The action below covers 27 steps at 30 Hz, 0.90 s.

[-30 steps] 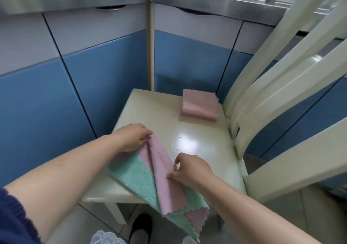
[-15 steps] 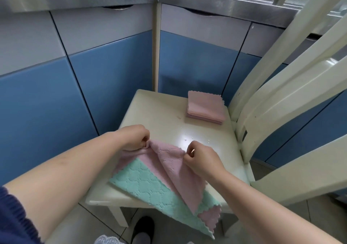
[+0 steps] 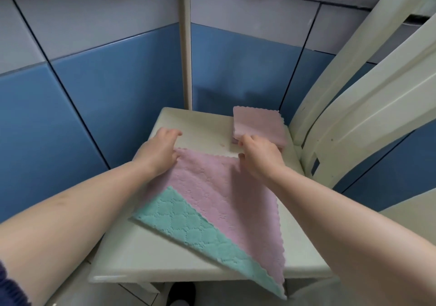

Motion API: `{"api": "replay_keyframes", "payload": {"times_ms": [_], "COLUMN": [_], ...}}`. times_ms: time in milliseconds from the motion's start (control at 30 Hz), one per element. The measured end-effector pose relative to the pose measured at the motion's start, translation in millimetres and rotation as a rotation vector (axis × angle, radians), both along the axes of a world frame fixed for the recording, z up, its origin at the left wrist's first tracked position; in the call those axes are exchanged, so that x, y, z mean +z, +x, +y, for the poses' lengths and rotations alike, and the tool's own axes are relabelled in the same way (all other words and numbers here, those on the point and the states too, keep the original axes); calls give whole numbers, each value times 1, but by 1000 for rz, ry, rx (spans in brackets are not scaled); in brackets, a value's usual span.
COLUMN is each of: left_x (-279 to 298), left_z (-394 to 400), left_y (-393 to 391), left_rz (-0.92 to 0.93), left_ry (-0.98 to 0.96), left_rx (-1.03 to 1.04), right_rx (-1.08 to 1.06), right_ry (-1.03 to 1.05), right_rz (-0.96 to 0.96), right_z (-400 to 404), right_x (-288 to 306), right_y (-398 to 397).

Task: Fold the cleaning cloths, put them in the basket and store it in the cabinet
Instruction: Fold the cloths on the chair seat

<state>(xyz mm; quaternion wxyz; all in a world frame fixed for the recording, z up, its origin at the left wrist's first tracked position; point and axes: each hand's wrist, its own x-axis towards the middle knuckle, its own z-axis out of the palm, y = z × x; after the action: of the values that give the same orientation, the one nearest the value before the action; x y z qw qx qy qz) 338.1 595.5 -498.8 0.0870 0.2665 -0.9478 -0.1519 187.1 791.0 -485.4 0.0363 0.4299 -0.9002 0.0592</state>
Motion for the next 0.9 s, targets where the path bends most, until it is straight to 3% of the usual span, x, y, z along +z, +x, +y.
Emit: {"api": "replay_keyframes", "payload": {"times_ms": [100, 200, 367, 533, 800, 900], "left_x": [0, -5, -18, -27, -18, -16], "left_z": [18, 38, 63, 91, 97, 100], "left_y": [12, 38, 82, 109, 126, 132], "left_rz": [87, 60, -209, -239, 41, 80], "left_ry": [18, 47, 33, 39, 190, 202], "left_rx": [-81, -252, -295, -266, -258, -238], "right_rx": [40, 142, 311, 396, 411, 433], "right_ry": [-66, -131, 150, 186, -75, -78], "right_rz": [-96, -244, -263, -263, -144, -137], "right_z": [10, 36, 75, 92, 117, 132], "right_x": [-6, -11, -32, -38, -32, -38], "right_y": [25, 63, 98, 91, 105, 111]}}
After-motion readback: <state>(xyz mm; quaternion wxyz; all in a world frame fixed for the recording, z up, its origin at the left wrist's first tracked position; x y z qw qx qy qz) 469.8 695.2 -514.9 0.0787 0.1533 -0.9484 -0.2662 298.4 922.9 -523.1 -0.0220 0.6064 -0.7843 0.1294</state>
